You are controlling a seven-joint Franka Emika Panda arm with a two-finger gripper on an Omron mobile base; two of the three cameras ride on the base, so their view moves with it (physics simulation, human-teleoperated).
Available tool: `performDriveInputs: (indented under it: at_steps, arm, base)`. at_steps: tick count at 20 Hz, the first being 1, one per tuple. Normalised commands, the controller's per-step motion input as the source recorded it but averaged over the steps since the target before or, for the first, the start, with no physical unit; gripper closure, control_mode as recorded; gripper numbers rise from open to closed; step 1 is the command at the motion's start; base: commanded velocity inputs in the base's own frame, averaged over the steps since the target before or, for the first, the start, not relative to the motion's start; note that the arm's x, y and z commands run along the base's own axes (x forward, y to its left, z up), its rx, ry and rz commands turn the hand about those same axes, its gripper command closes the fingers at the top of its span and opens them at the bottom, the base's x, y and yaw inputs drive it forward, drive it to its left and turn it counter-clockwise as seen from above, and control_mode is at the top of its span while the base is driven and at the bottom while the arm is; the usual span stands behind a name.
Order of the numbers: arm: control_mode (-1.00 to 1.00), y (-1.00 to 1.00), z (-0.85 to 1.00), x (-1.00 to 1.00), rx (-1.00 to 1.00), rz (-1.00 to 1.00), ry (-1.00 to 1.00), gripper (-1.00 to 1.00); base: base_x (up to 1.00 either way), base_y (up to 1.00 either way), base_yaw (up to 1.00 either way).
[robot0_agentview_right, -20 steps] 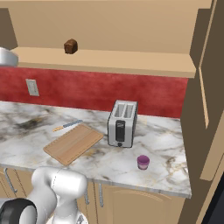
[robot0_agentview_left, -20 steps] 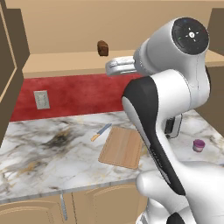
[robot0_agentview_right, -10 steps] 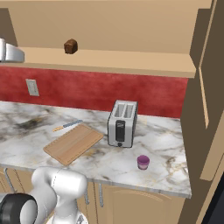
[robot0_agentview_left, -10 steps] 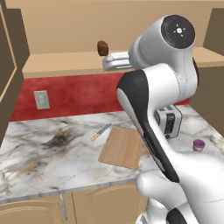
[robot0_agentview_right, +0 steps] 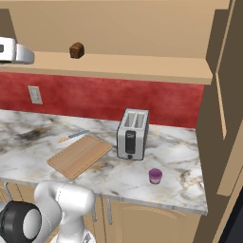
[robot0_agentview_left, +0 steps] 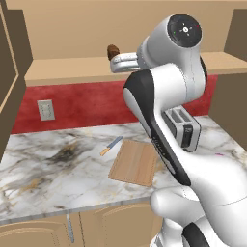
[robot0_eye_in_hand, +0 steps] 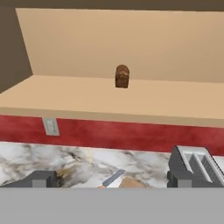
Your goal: Pick the bread, place it on the cutting board, pick the jam, place it on the counter, and close the cabinet.
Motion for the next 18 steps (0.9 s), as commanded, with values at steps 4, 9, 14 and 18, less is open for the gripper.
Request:
performDriveInputs:
  at_steps: [4, 9, 14, 18]
  arm:
    - [-1.0, 0.0, -0.07, 0.37, 0.0, 0.0, 0.0, -1.0]
    - [-1.0, 0.0, -0.21, 0.26, 0.0, 0.0, 0.0, -1.0]
    - [-1.0, 0.0, -0.06, 0.26, 0.0, 0.0, 0.0, -1.0]
    - [-1.0, 0.0, 0.0, 0.29, 0.0, 0.0, 0.0, -1.0]
  base:
    - [0.0, 0.0, 0.0]
    - [0.0, 0.0, 0.0]
    - [0.0, 0.0, 0.0]
    - [0.0, 0.0, 0.0]
